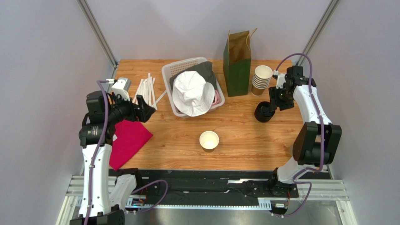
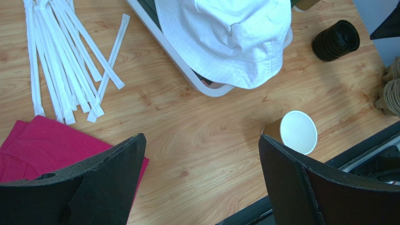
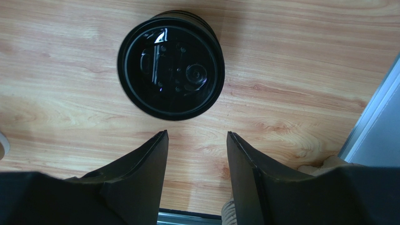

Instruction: Pack the takeout coffee

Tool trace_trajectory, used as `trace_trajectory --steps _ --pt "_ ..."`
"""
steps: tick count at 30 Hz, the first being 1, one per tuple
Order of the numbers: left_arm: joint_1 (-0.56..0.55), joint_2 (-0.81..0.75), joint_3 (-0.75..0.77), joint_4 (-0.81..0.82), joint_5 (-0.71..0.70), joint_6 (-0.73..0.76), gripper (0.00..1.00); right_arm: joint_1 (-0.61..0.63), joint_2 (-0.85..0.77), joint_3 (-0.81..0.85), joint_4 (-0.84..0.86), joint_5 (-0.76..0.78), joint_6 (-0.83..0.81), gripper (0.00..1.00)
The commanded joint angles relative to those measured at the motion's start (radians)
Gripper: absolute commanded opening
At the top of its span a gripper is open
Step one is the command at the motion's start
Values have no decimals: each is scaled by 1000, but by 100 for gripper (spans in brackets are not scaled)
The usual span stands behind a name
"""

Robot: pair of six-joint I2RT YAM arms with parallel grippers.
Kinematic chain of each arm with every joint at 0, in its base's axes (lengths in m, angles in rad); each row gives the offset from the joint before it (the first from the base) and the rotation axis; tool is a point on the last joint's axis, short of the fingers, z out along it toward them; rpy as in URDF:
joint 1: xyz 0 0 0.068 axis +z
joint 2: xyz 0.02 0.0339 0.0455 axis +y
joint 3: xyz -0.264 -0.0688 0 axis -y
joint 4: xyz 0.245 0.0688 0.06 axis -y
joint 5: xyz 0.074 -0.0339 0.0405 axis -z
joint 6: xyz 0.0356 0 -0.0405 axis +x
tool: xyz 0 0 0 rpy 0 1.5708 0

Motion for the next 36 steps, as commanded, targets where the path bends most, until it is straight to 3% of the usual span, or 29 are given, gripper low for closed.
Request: trace_trajectory --steps 1,12,25,36 --pt "2 -4 23 43 15 -11 99 -11 67 65 24 57 56 52" --pt "-1 -7 12 44 1 -11 99 -20 210 142 42 65 97 47" --pt "-1 2 15 47 -2 -10 99 -20 270 157 65 70 102 40" --pt "-1 13 18 46 -4 -11 99 -20 280 160 57 79 93 14"
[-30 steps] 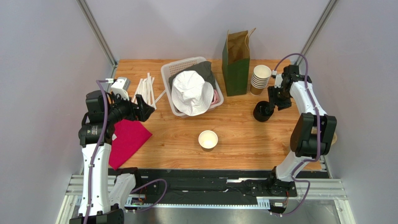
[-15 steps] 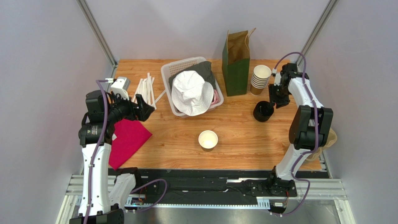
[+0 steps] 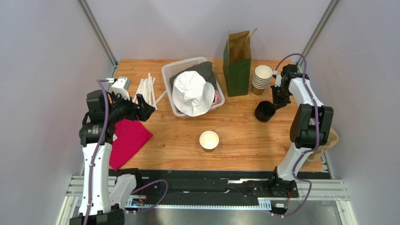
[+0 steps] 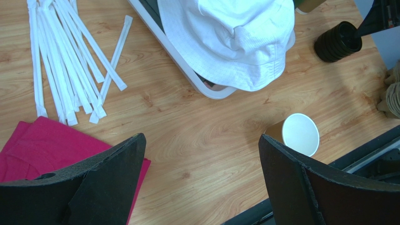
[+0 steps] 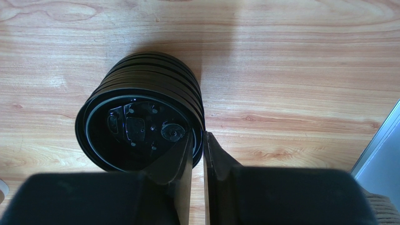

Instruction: Pack the takeout coffee

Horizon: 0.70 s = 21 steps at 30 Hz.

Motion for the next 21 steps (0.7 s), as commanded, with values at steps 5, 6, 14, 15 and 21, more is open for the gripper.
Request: trace_trajectory --steps 5,6,14,15,21 --pt "0 6 26 28 3 -1 99 -5 -11 45 2 12 -1 0" --pt "0 6 29 28 4 -1 99 -5 -26 47 -7 8 -3 0" --pt "0 6 29 26 12 11 99 -5 -111 91 -80 -23 -32 0" --pt "0 6 32 25 14 15 99 -5 -118 99 -88 -26 -33 0" --pt "-1 -6 73 -6 101 121 99 -5 -192 186 -185 -136 -47 0"
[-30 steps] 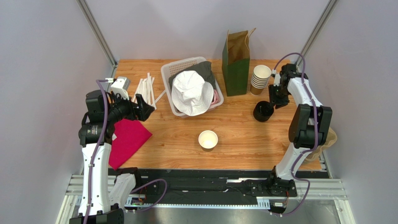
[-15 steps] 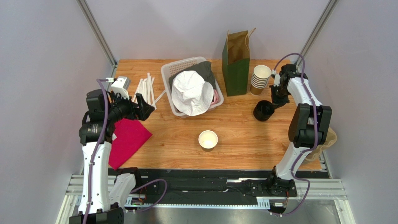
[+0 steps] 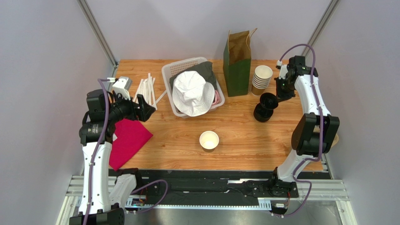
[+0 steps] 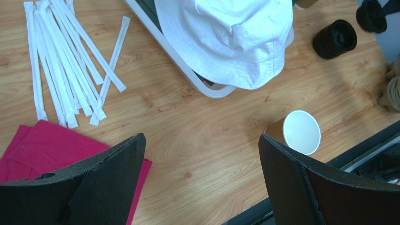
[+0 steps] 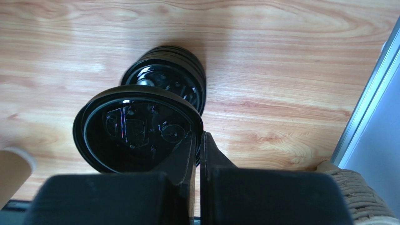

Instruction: Pack the takeout coffee

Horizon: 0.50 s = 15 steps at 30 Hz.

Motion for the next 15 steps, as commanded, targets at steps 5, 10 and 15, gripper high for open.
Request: trace_trajectory --steps 5,10,15 --pt "-175 -71 169 -137 259 372 99 42 -268 73 -161 -436 -19 0" --pt "-413 -65 214 -151 89 605 99 147 -388 -59 -200 -673 8 0" --pt "-800 -13 221 -84 -166 817 94 297 -434 -188 -189 -893 18 0"
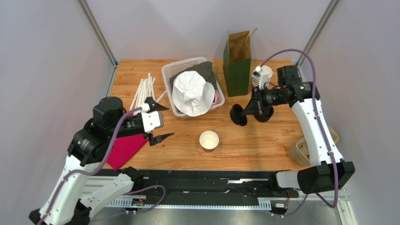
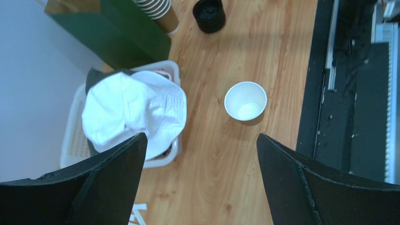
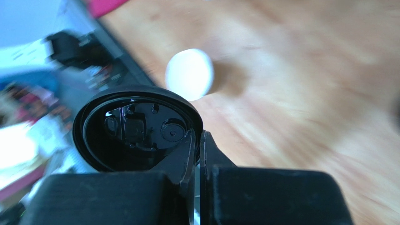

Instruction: Pack the takeout coffee

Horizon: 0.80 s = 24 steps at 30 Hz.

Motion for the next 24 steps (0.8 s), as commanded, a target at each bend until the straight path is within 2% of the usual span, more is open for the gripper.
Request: trace_trajectory --steps 1,5,6,9,13,19,24 --pt "-254 50 -4 91 -246 248 94 78 -10 -110 -24 -304 18 0" --pt "-366 0 -162 361 -275 291 94 98 -11 -149 -34 -470 15 0" --pt "-395 -8 -191 453 -275 319 94 107 -4 -147 -50 -481 -12 0" --pt "-495 -11 -268 549 -240 452 96 182 36 -120 -134 -451 -83 0" --pt "-595 78 -273 527 -191 586 97 286 50 -136 -142 -426 -88 0" --pt "-618 138 -288 619 -162 512 99 386 59 -139 -171 -402 -146 0" --pt "-658 168 -291 615 -116 506 98 463 76 -127 -177 -339 -160 0"
